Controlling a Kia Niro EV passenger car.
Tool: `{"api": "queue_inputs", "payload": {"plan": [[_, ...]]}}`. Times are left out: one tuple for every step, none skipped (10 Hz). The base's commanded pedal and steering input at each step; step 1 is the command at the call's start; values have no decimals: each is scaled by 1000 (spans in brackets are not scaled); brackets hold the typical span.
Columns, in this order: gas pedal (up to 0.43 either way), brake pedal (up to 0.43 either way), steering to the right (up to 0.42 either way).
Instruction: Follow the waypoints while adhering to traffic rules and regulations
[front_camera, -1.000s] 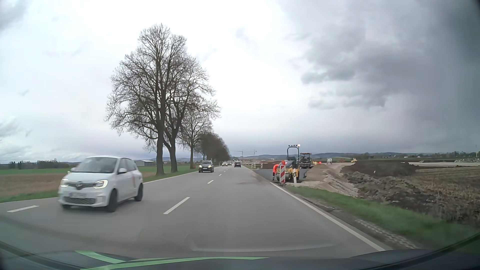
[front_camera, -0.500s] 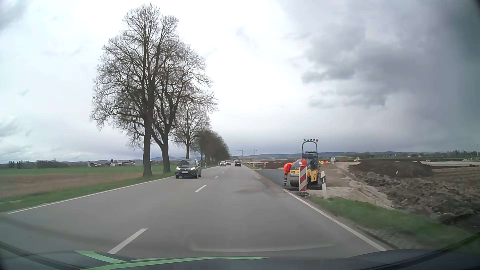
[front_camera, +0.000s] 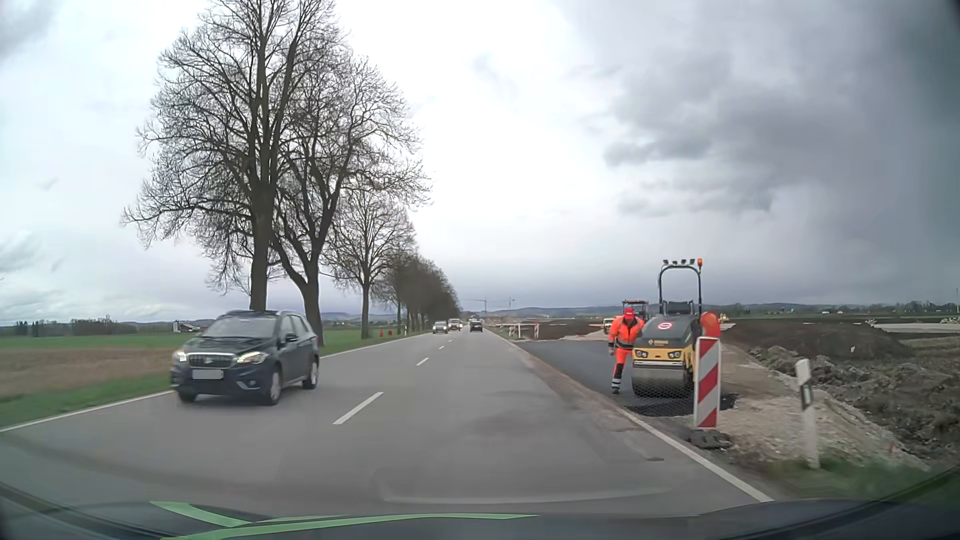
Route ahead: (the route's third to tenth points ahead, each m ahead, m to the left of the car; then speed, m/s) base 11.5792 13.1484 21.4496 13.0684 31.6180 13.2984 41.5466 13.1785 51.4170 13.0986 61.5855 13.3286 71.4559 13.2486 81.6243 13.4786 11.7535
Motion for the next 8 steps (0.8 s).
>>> {"api": "queue_inputs", "payload": {"plan": [[98, 0, -2], [98, 0, -2], [98, 0, -2], [98, 0, -2], [98, 0, -2], [98, 0, -2], [98, 0, -2], [98, 0, -2]]}}
